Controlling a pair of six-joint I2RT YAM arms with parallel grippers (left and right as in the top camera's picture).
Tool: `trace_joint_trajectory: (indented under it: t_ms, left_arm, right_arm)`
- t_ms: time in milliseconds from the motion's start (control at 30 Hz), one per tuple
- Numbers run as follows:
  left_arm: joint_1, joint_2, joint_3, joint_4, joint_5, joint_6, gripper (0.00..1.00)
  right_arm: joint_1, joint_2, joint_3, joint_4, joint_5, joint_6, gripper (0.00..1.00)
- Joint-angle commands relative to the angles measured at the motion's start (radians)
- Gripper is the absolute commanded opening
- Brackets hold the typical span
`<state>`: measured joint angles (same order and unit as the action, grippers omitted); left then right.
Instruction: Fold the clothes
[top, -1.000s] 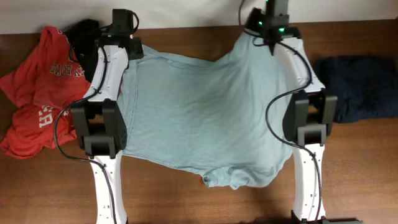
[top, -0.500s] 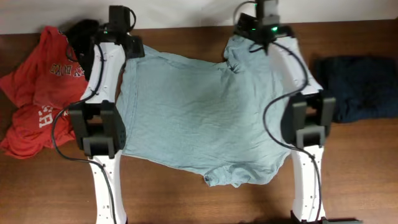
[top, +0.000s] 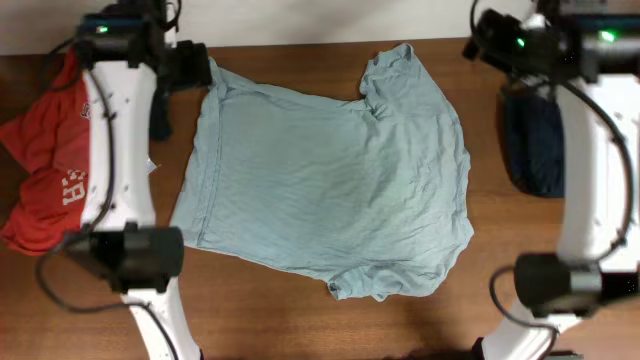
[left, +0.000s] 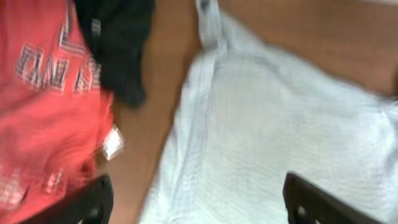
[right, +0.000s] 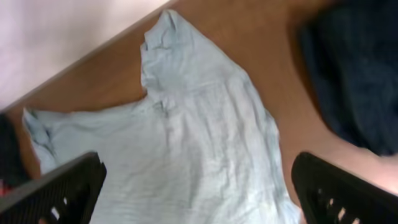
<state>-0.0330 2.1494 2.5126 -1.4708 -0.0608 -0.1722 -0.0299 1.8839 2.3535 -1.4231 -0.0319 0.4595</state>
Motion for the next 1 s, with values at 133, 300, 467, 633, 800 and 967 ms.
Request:
trace_joint_trajectory:
  t_ms: [133, 300, 467, 633, 800, 967]
  left_arm:
    - [-0.008, -0.105, 0.008, -0.217, 0.042, 0.017, 0.86]
    - [-0.045, -0.136, -0.030, -0.217, 0.084, 0.032, 0.86]
    - [-0.049, -0.241, -0.163, -0.217, 0.084, 0.030, 0.85]
    - [-0.050, -0.521, -0.519, -0.196, -0.031, -0.118, 0.86]
    - [-0.050, -0.688, -0.825, -0.062, -0.037, -0.149, 0.92]
    - [-0.050, -0.719, -1.129, 0.120, -0.045, -0.056, 0.96]
  right_arm:
    - [0.005, -0.158, 0.005, -0.274, -0.013, -0.010, 0.99]
    - [0.039, -0.266, -0.112, -0.276, -0.072, -0.062, 0.99]
    - [0.043, -0.332, -0.221, -0.275, -0.032, -0.063, 0.99]
    - [0.043, -0.350, -0.323, -0.257, -0.001, -0.064, 0.99]
    - [0.043, -0.350, -0.467, -0.159, -0.020, -0.089, 0.99]
    - [0.043, -0.350, -0.634, -0.054, -0.137, -0.148, 0.99]
